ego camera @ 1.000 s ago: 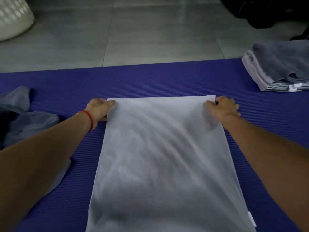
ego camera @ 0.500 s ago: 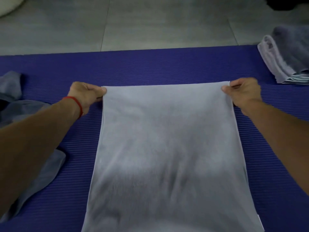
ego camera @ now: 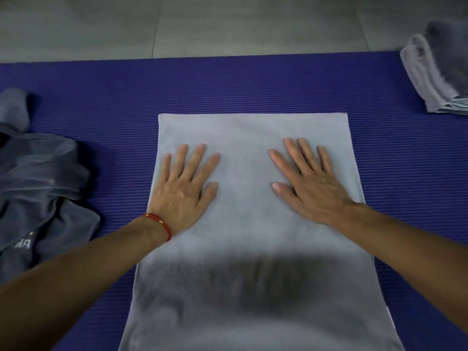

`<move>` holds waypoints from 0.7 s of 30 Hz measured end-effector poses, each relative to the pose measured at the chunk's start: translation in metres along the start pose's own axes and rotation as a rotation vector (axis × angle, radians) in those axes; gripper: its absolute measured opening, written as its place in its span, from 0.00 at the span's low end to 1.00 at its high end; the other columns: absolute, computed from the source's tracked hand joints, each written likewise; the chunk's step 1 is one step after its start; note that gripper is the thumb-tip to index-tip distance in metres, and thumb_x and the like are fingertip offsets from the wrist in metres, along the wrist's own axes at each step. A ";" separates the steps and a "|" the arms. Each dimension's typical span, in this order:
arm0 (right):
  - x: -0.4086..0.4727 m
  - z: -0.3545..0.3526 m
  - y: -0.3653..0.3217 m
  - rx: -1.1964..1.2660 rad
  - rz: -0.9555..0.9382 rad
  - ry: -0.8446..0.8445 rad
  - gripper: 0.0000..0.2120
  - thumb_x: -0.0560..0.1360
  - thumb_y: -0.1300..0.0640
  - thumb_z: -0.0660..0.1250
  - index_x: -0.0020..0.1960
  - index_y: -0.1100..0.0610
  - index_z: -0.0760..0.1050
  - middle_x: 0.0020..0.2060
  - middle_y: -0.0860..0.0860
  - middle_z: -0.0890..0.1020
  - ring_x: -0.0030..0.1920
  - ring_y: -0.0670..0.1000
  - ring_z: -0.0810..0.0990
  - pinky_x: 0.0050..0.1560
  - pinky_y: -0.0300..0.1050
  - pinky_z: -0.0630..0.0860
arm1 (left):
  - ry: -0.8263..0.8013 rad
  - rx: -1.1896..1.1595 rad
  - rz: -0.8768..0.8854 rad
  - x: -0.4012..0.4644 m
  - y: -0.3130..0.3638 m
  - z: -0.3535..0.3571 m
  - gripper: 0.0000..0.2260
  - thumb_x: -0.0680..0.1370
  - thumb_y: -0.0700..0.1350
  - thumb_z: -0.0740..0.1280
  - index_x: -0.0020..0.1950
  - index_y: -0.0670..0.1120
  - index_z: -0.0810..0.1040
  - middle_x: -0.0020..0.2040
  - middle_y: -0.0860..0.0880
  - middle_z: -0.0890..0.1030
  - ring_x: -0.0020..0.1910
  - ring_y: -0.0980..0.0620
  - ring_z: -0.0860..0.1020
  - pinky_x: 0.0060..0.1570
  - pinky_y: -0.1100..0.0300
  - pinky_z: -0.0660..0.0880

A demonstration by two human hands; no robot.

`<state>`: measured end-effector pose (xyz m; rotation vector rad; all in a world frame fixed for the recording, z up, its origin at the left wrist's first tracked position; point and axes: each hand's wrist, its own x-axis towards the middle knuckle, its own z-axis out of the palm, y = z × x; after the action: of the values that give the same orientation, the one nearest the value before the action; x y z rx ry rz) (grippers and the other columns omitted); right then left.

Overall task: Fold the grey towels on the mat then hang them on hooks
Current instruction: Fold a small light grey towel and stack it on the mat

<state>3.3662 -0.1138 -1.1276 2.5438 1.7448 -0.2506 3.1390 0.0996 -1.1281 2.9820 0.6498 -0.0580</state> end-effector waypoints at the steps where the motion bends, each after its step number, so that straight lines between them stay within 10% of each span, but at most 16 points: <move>1: -0.003 0.004 0.001 0.001 0.014 -0.012 0.34 0.81 0.33 0.39 0.83 0.45 0.41 0.83 0.53 0.41 0.82 0.58 0.39 0.79 0.67 0.43 | -0.011 0.009 -0.007 -0.004 0.001 0.005 0.27 0.84 0.60 0.45 0.83 0.57 0.47 0.83 0.49 0.49 0.82 0.41 0.46 0.78 0.37 0.47; 6: -0.004 -0.015 0.003 -0.086 0.023 -0.083 0.36 0.80 0.32 0.37 0.83 0.48 0.41 0.83 0.56 0.43 0.82 0.62 0.42 0.76 0.73 0.48 | -0.050 0.006 -0.019 -0.005 0.006 -0.010 0.27 0.84 0.58 0.46 0.82 0.56 0.50 0.83 0.50 0.50 0.81 0.40 0.46 0.75 0.31 0.49; 15: -0.187 0.016 -0.075 -0.043 -0.214 -0.066 0.31 0.85 0.42 0.50 0.84 0.50 0.45 0.83 0.52 0.45 0.82 0.57 0.43 0.78 0.68 0.51 | 0.021 0.041 0.510 -0.190 0.091 0.012 0.32 0.80 0.58 0.61 0.81 0.47 0.60 0.81 0.46 0.59 0.79 0.40 0.59 0.74 0.33 0.58; 21: -0.206 0.000 -0.063 -0.030 -0.218 -0.100 0.29 0.82 0.40 0.56 0.79 0.51 0.63 0.79 0.55 0.62 0.80 0.58 0.59 0.74 0.67 0.60 | -0.036 0.087 0.657 -0.211 0.066 -0.001 0.27 0.79 0.58 0.63 0.77 0.51 0.68 0.79 0.45 0.65 0.76 0.40 0.67 0.69 0.35 0.67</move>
<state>3.2352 -0.2808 -1.0911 2.2772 1.9701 -0.3504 2.9746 -0.0471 -1.1096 3.0989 -0.3600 -0.0933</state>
